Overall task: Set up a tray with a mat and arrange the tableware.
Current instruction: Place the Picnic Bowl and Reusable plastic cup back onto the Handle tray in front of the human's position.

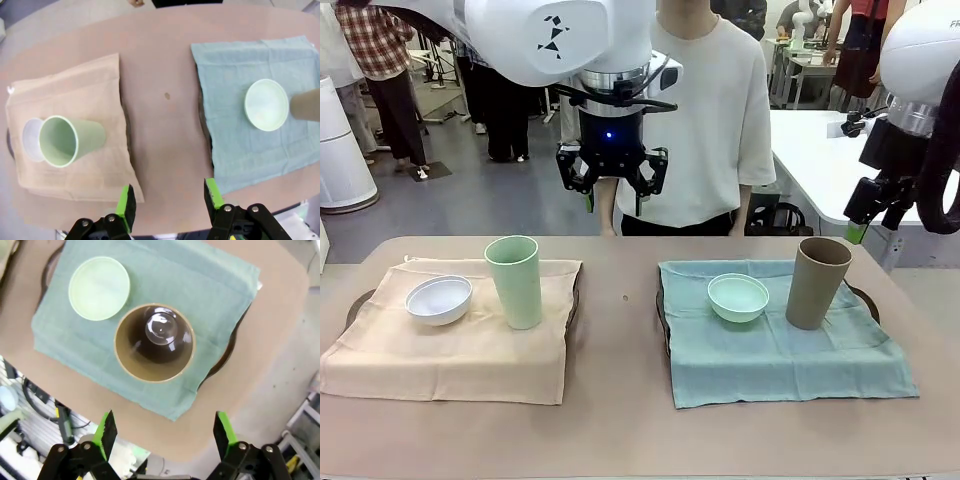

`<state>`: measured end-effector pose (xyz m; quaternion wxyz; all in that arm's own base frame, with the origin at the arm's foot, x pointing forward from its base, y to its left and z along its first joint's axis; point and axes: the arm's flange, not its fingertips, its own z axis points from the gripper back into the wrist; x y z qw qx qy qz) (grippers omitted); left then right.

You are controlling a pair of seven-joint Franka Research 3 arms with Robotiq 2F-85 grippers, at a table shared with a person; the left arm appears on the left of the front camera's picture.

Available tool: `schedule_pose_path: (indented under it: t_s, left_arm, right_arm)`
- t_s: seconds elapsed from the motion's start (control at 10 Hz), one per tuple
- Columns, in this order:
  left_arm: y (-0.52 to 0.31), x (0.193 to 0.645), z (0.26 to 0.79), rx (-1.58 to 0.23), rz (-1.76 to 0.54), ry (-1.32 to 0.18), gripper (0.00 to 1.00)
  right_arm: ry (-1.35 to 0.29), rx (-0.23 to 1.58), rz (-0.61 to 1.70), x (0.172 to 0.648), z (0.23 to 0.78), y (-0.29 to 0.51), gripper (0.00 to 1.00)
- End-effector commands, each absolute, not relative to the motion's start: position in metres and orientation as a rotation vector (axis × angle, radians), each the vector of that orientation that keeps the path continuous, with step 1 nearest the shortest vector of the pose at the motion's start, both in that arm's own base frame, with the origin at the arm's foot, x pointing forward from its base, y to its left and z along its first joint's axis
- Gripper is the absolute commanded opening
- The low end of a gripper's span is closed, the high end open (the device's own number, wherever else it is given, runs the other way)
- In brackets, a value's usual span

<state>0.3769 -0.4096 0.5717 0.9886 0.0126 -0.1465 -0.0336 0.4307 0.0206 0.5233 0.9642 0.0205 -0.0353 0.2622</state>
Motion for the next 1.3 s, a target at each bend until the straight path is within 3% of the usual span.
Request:
schedule_pose_path:
  t_s: [0.0,1.2]
  left_arm:
    - [-0.4147,0.3735,0.5746,0.021,-0.098,-0.294,0.73]
    - [-0.4164,0.3724,0.5731,0.022,-0.085,-0.297,0.73]
  right_arm:
    - [-0.095,0.071,0.592,0.4164,0.53,0.0116,1.0]
    - [-0.097,0.061,0.585,0.4192,0.5335,0.0121,1.0]
